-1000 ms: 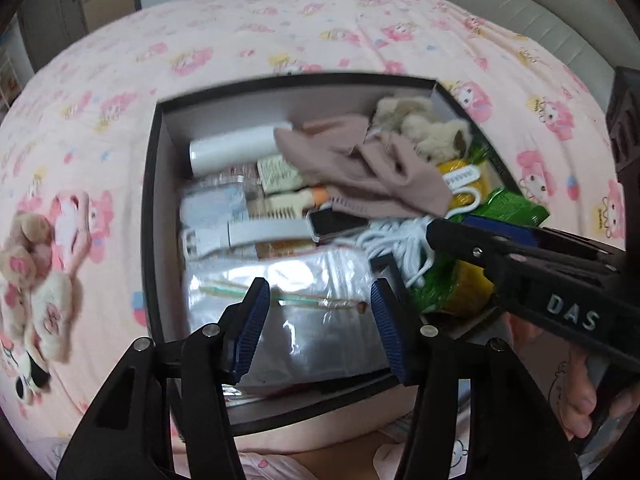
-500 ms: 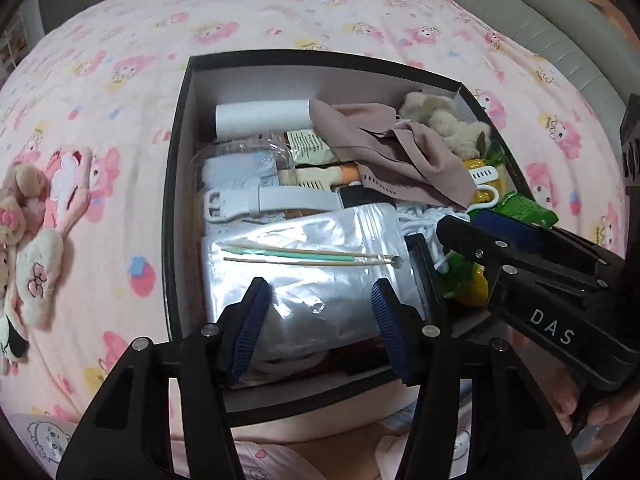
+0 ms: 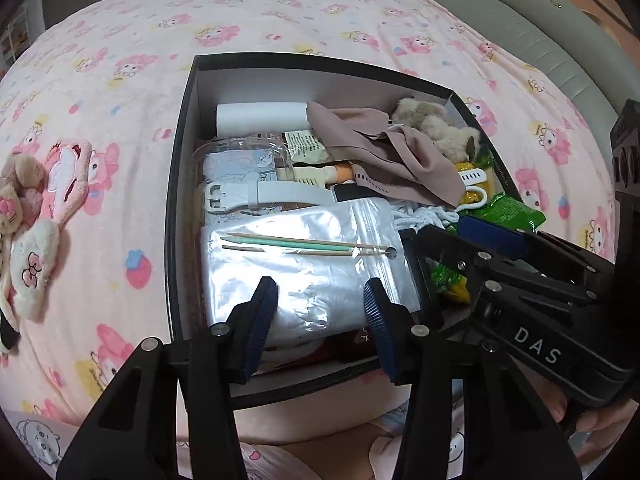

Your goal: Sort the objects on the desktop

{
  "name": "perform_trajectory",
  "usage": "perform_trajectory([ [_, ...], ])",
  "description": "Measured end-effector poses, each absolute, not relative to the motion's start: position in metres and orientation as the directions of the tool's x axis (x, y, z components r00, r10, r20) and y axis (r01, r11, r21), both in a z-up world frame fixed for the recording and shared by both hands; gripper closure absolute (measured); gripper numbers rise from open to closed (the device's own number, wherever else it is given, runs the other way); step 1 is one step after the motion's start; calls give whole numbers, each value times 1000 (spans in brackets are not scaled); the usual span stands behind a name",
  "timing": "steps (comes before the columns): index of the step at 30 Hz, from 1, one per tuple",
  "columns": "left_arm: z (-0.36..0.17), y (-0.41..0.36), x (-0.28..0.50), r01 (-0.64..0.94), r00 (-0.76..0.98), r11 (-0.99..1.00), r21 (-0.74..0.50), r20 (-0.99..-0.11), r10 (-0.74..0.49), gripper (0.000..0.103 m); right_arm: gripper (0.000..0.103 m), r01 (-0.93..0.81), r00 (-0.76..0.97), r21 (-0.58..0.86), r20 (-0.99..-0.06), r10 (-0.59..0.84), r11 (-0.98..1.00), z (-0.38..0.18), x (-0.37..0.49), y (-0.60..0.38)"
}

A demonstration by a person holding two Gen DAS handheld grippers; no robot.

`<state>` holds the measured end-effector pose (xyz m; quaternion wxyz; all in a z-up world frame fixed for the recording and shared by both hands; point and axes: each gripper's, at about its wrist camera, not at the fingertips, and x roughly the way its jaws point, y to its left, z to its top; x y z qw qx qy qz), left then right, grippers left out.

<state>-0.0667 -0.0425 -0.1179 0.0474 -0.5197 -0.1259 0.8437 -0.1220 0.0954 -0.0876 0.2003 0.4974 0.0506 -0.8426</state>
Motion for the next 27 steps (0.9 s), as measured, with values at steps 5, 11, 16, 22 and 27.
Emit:
perform_trajectory([
  [5, -118, -46, -66, 55, -456, -963, -263, -865, 211, 57, 63, 392, -424, 107, -861, -283, -914, -89, -119, 96],
  [11, -117, -51, -63, 60, -469, -962, -268, -858, 210, 57, 63, 405, -422, 132, -851, -313, -905, -88, -118, 94],
  [16, -116, -58, -63, 83, -480, -958, -274, -853, 203, 62, 70, 349, -480, 142, -822, -307, -926, -80, -121, 106],
  [22, -115, -50, -69, 59, -459, -959, -278, -860, 221, 62, 70, 319, -423, 198, -845, -326, -927, -88, -130, 112],
  [27, -116, -47, -70, 51, -445, -963, -265, -869, 215, 61, 70, 348, -449, 162, -836, -316, -923, -85, -123, 106],
])
